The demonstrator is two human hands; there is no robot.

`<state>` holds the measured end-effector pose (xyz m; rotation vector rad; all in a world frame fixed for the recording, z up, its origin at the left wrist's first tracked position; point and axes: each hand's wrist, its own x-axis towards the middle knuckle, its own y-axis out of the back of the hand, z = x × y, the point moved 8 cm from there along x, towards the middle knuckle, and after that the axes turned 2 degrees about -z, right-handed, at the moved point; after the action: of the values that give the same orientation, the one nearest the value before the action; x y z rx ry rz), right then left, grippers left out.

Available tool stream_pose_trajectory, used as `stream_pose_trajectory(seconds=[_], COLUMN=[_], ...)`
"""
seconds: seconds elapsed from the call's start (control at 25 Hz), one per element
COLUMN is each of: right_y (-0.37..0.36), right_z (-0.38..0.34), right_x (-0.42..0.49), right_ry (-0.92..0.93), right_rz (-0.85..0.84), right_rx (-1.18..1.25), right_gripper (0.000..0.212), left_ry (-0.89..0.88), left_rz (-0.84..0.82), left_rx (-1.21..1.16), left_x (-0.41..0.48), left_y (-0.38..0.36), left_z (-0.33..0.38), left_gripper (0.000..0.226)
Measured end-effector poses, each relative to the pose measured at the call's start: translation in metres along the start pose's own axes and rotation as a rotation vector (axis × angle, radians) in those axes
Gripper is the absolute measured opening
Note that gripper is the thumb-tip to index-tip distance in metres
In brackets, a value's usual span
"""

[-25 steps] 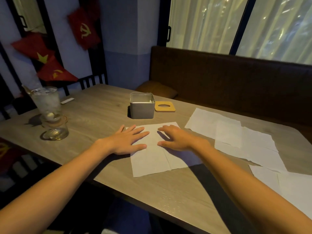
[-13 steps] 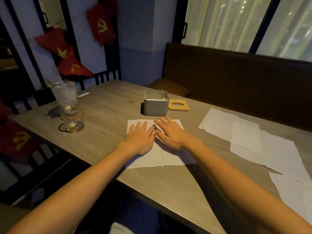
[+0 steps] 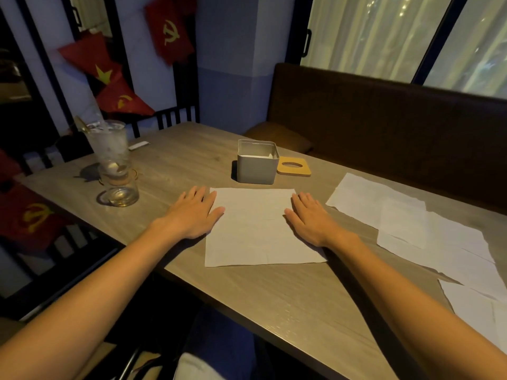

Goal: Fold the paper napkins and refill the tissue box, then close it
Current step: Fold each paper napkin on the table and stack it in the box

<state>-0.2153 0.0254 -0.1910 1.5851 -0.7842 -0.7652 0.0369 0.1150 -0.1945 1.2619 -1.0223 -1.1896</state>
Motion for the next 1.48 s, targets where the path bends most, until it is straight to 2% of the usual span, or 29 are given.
stream_pose_trajectory(seconds=[0.12,0.28,0.4,0.64,0.84,0.96,1.16,1.24,1.32,1.4,1.48], right_y=[0.012,-0.014,-0.023,-0.016,0.012,0.029,0.025,0.024,0.024,0.026,0.031], right_z=[-0.038,-0.078,-0.056,-0.006,0.0,0.0,-0.007,-0.003,0.001,0.003,0.0], right_x=[-0.005,0.007,0.01,-0.008,0.012,0.052,0.092,0.098,0.102,0.101,0.097], right_ry=[0.108,0.174,0.129,0.051,-0.006,-0.059,-0.054,-0.068,-0.082,-0.086,-0.072], right_rz=[0.071,-0.026,-0.035,-0.045,0.091,0.091,-0.047,-0.079,-0.084,-0.071,-0.028], right_rx=[0.097,0.075,0.015,-0.014,0.143,0.231,0.119,0.15,0.203,0.211,0.216], right_gripper=[0.062,0.06,0.063,0.067,0.059,0.056,0.049,0.048,0.042,0.038,0.044], left_ry=[-0.048,-0.038,0.035,0.02,0.03,0.068,0.046,0.05,0.056,0.05,0.027], left_rz=[0.102,0.061,0.002,-0.065,0.094,0.069,-0.068,-0.064,-0.06,-0.087,-0.085], left_rx=[-0.103,-0.074,-0.082,-0.05,-0.286,-0.361,-0.069,-0.061,-0.152,-0.262,-0.372], left_x=[-0.007,-0.012,-0.012,-0.024,-0.007,0.03,0.059,0.064,0.068,0.07,0.07], left_y=[0.013,-0.01,-0.024,-0.019,0.017,0.028,0.021,0.022,0.022,0.019,0.019], left_z=[0.038,0.097,0.074,0.015,-0.004,-0.01,-0.001,-0.004,-0.01,-0.012,-0.012], left_gripper=[0.06,0.057,0.061,0.066,0.058,0.061,0.083,0.087,0.081,0.064,0.044])
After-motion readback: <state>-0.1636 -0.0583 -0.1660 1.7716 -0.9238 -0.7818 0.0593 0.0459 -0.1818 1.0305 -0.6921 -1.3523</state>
